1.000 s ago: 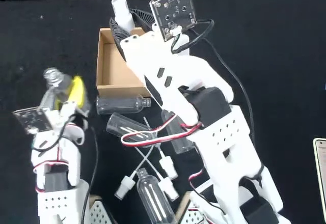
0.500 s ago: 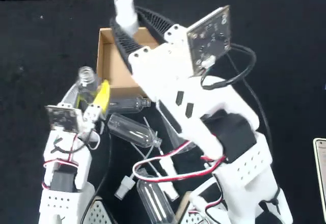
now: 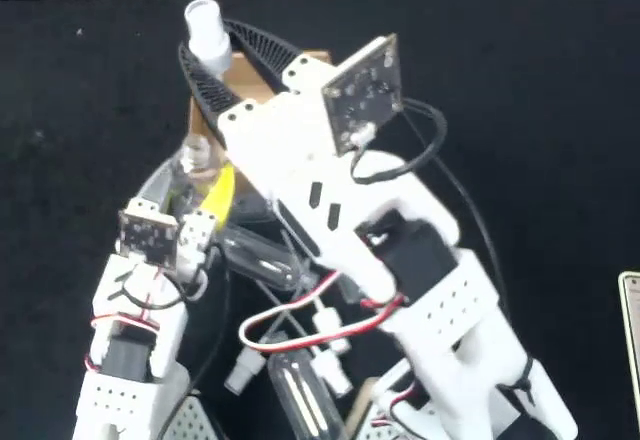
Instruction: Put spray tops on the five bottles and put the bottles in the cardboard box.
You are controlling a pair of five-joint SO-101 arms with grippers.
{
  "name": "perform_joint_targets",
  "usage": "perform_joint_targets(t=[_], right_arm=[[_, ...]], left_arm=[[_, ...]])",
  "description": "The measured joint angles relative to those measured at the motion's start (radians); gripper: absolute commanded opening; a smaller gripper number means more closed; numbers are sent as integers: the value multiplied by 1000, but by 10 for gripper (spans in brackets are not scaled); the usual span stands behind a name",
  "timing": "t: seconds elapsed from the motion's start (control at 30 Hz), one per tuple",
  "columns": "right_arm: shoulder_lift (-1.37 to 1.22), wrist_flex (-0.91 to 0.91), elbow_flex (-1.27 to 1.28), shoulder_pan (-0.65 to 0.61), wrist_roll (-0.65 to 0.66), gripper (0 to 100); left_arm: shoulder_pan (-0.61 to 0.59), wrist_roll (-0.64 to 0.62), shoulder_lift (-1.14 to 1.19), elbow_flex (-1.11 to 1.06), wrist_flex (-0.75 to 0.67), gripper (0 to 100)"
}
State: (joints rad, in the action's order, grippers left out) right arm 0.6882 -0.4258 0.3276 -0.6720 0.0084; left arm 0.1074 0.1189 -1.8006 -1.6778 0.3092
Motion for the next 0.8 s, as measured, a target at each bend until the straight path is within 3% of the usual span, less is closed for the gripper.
perform_joint_targets(t=[0.1, 0.3, 0.8], right_arm=[[0, 15, 2, 0, -46, 10], [12, 46, 29, 58, -284, 10], [12, 138, 117, 87, -272, 11]], left_arm=[[57, 3, 0, 0, 0, 45], [100, 3, 0, 0, 0, 45], [103, 3, 0, 0, 0, 45]])
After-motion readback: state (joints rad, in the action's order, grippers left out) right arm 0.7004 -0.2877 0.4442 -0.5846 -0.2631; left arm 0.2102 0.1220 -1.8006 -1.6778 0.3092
